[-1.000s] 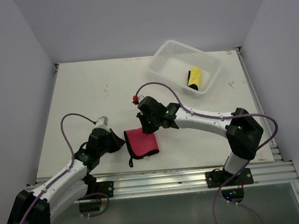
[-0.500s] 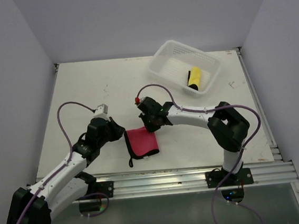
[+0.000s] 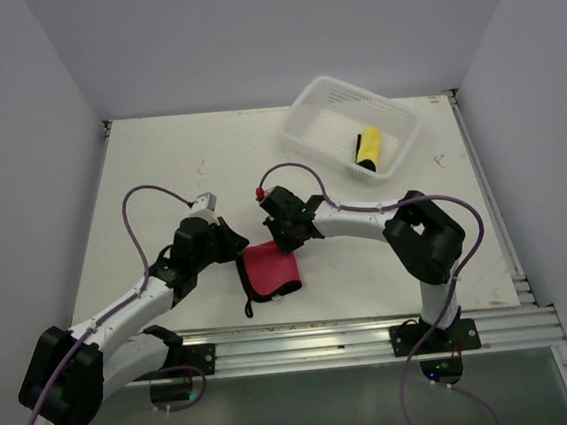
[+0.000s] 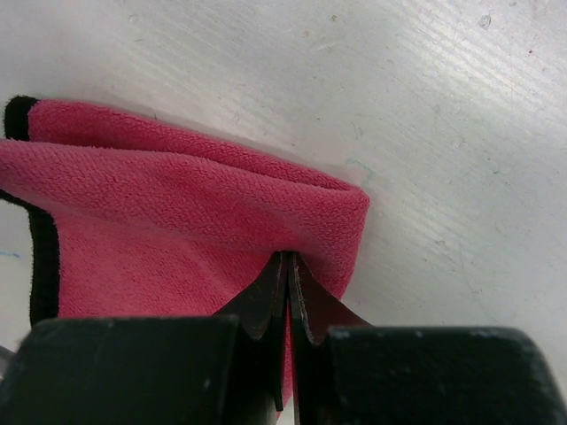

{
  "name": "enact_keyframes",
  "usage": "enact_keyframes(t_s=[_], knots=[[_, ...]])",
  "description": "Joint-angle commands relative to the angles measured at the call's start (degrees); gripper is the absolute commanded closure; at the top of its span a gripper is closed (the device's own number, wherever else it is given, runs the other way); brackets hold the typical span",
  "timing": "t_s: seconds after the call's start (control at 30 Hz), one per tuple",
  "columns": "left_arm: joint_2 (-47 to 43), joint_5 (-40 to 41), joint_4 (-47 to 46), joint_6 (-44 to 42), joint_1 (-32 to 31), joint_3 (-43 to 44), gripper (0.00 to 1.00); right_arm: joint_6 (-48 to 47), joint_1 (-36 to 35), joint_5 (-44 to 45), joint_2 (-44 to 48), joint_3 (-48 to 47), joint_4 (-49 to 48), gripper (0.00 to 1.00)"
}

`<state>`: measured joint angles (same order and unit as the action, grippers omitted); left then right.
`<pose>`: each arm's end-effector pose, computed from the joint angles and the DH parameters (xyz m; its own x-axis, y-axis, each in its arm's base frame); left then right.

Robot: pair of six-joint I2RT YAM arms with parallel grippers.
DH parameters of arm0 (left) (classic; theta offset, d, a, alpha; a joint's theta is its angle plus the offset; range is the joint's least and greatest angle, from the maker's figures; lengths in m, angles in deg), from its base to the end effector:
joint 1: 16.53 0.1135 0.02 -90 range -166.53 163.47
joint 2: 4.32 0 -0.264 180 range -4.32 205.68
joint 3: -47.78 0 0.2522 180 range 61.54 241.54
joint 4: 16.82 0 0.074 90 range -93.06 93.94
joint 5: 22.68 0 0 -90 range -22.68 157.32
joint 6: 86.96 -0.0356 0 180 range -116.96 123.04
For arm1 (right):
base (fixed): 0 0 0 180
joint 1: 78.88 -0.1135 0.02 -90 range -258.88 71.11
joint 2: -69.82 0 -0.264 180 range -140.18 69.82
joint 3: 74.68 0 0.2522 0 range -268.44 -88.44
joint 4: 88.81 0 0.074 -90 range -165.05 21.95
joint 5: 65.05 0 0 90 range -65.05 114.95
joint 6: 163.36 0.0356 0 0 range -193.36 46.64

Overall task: Roll the towels
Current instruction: Fold the towel

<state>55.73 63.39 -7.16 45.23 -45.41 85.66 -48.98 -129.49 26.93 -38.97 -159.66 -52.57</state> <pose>0.1869 -0.1059 0.1893 -0.7000 -0.3791 -0.6052 0.0846 0.7975 -0.5974 0.2487 0.3010 0.1667 -0.8151 -0.3426 -0.4671 -0.4666 0.8662 0.1788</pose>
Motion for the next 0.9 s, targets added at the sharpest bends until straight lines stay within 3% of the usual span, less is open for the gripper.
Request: enact_keyframes(t_s=[0.0,0.23,0.67,0.87], knots=[[0.6,-1.3,-5.1,-1.4,-0.6,1.5,1.0,-0.6,0.1,-0.7,1.7,-0.1,-1.5,0.95],[2.2,-1.3,-6.9,-0.8,-0.9,-1.4,1.0,0.4,0.2,-1.7,5.0,-1.7,-0.2,0.84],[8.9,8.5,-8.4,-3.3,-0.9,-5.9,1.0,0.0,0.2,-1.7,7.9,-5.1,2.7,0.82],[9.7,9.3,-8.5,-2.7,-0.9,-6.4,1.0,0.4,0.2,-1.7,8.7,-3.8,2.5,0.81]])
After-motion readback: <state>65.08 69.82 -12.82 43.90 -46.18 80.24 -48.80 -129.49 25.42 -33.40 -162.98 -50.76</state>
